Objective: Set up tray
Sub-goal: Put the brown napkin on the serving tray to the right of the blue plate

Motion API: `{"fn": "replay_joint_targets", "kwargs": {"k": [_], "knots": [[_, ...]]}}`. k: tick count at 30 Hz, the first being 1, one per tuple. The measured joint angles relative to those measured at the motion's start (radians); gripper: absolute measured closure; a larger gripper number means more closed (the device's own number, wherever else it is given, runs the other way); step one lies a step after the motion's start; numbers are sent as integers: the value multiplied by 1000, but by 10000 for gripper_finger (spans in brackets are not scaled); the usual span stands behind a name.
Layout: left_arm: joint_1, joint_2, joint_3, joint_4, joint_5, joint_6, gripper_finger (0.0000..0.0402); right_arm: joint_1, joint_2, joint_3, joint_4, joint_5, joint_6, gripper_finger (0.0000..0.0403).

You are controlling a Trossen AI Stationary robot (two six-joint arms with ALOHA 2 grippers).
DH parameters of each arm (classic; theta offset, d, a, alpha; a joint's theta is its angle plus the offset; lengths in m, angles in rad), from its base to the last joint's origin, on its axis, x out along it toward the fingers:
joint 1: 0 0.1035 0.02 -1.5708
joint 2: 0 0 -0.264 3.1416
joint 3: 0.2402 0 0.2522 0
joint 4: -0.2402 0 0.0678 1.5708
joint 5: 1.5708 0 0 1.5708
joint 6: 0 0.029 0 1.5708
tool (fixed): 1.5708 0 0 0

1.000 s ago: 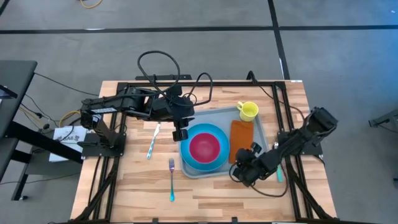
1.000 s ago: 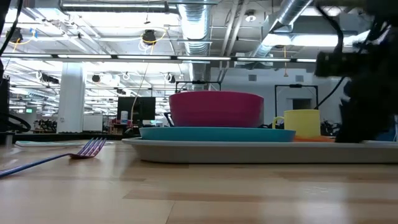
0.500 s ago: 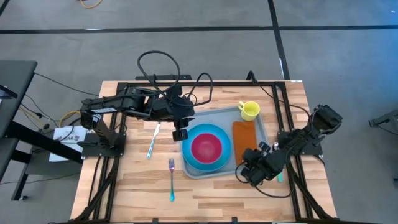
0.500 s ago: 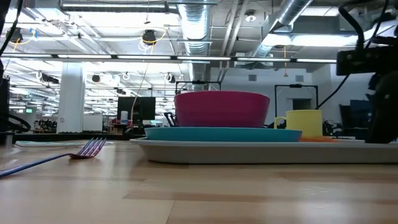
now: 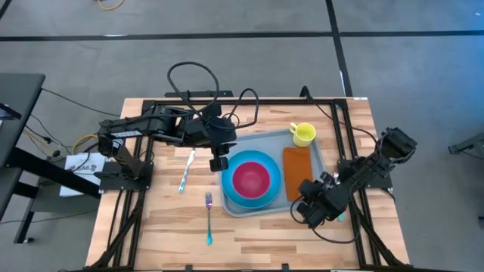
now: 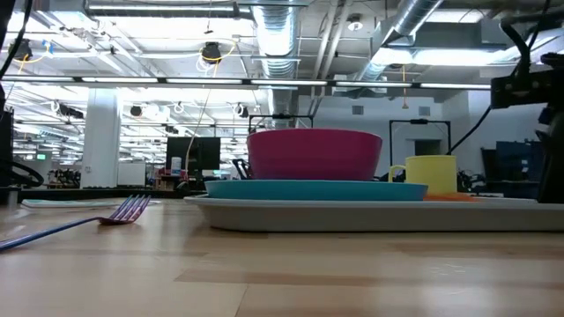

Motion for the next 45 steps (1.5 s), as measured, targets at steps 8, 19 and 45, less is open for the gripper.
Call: {"fn": "replay_joint_targets", "kwargs": {"k": [8,19,45], "knots": [[0,0,0,-1,1,-1,276,2,0,1,-84,-45,75,280],[0,0,0,-1,1,0,276,0,0,1,-177,-75,136,280],[0,0,0,-1,2,-1,276,-22,17,-27,-70,-42,226,280]]}}
